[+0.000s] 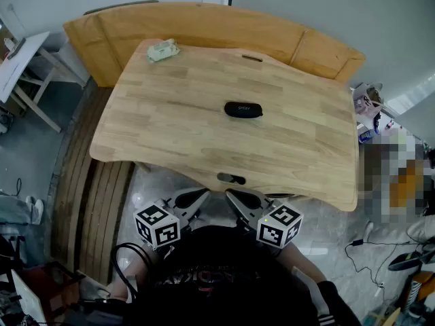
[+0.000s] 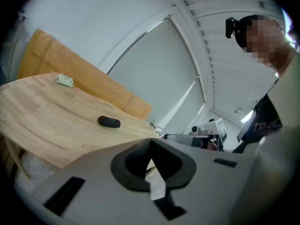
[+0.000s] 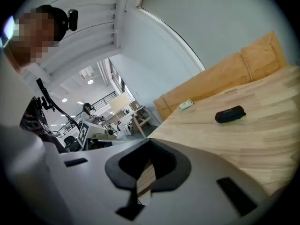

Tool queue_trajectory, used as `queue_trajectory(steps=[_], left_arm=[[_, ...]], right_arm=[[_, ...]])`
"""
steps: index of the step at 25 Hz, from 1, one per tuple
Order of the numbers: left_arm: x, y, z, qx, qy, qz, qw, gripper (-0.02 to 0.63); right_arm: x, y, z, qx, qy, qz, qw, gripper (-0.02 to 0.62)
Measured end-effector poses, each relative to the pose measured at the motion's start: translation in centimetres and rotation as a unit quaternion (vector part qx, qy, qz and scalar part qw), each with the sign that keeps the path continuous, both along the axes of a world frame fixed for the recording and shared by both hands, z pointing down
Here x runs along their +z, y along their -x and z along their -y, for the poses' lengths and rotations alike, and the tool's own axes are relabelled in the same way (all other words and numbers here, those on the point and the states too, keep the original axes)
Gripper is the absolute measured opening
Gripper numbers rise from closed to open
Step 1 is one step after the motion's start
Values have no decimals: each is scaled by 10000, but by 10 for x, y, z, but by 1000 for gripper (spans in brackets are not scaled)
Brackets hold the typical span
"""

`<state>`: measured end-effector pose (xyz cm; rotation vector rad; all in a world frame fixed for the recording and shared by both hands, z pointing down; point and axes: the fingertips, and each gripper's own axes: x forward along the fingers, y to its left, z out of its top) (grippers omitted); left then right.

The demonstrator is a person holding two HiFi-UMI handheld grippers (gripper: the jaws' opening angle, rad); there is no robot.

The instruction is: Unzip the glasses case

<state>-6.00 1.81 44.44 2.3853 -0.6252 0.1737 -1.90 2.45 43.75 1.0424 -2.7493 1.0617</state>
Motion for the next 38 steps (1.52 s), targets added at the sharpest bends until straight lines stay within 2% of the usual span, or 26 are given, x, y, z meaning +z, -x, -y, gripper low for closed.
queue_trajectory(steps=[13, 23, 38], left_arm=[[1, -3, 1, 41, -2, -12, 10000, 11], [0, -3, 5, 1, 89, -47, 9999, 11], [3, -24, 20, -137, 187, -29, 9997, 11]], right_arm=[[1, -3, 1, 54, 10, -23, 10000, 12], [-4, 0, 5, -67, 53, 194, 9998, 14], [3, -31, 34, 27, 228, 244, 9994, 14]])
